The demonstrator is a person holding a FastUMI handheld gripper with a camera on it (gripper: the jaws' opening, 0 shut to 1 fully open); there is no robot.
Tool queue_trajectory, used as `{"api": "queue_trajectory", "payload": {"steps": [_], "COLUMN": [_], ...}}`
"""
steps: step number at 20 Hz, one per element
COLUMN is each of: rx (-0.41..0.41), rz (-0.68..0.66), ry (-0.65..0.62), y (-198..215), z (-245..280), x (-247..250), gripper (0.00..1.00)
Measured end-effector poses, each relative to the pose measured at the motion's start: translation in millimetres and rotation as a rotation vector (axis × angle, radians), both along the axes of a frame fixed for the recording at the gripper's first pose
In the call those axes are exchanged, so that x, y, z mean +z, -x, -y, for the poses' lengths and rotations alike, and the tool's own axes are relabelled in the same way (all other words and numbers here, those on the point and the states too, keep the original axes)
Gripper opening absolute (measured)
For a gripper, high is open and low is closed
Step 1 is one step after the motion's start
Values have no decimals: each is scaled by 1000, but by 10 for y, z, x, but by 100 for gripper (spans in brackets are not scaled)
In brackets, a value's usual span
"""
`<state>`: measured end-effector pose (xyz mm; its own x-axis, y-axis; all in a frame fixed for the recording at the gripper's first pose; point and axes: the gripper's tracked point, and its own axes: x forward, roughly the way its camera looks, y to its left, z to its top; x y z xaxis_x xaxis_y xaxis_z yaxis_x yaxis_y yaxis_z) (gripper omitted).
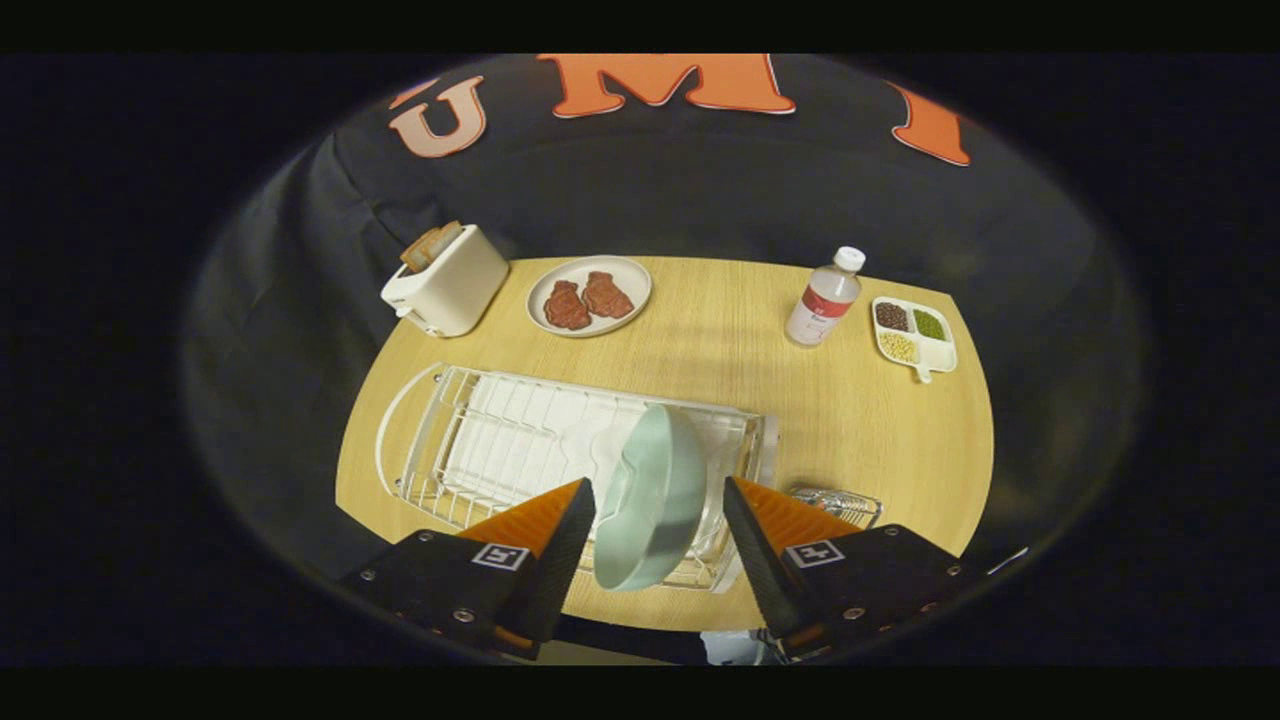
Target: Take the plate from the dish rack, then take the spoon from the basket and place it into the plate.
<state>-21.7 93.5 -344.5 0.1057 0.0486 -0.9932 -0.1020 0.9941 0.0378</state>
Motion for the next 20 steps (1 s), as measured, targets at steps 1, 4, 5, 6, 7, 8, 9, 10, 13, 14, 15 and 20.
{"api": "queue_trajectory", "payload": {"steps": [1, 4, 5, 6, 7, 8, 9, 10, 13, 14, 15, 20], "rx": [-2, -30, -37, -43, -45, -42, -37, -28, -4, -4, -3, -46], "rz": [-24, -97, -114, -131, -151, -166, -182, -184, -182, -187, -191, -194], "ry": [14, 40, 51, 63, 71, 71, 77, 102, 151, 163, 172, 186], "y": [30, 157, 191, 238, 288, 335, 375, 389, 400, 421, 427, 432], "z": [4, -16, -17, -20, -54, -99, -140, -141, -172, -177, -174, -135], "x": [-74, -249, -287, -330, -355, -376, -401, -424, -469, -489, -501, -514], "gripper": [76, 71, 66, 64, 58, 52, 47, 45, 43, 43, 43, 39]}}
